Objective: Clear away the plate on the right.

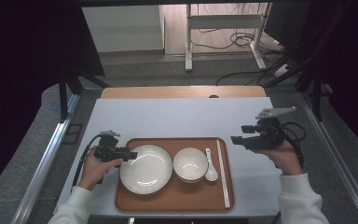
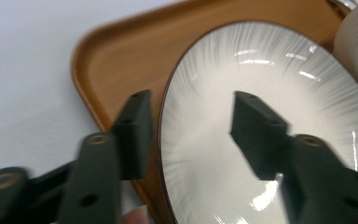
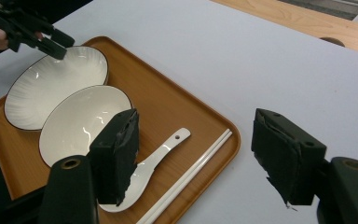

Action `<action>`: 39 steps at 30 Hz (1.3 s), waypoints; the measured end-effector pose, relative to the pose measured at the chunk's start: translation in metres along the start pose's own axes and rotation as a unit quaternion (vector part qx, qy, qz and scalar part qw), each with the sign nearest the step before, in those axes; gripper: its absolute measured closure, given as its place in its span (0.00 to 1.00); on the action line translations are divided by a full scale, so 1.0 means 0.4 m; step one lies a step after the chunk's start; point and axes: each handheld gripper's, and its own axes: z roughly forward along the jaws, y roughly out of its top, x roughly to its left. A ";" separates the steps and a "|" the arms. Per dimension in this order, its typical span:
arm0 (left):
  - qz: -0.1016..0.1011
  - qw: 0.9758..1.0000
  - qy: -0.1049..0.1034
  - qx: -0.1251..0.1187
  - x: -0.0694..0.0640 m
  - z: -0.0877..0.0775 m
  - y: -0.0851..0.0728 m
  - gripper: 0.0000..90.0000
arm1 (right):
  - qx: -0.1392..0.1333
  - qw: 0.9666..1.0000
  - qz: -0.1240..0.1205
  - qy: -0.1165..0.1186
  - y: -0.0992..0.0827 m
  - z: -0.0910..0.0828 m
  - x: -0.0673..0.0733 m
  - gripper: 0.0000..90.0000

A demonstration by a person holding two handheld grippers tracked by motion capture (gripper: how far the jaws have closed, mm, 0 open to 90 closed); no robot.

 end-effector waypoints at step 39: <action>0.053 0.986 0.112 -0.110 -0.101 -0.195 -0.047 0.23 | 0.002 0.999 0.036 -0.036 -0.193 -0.019 -0.043 0.32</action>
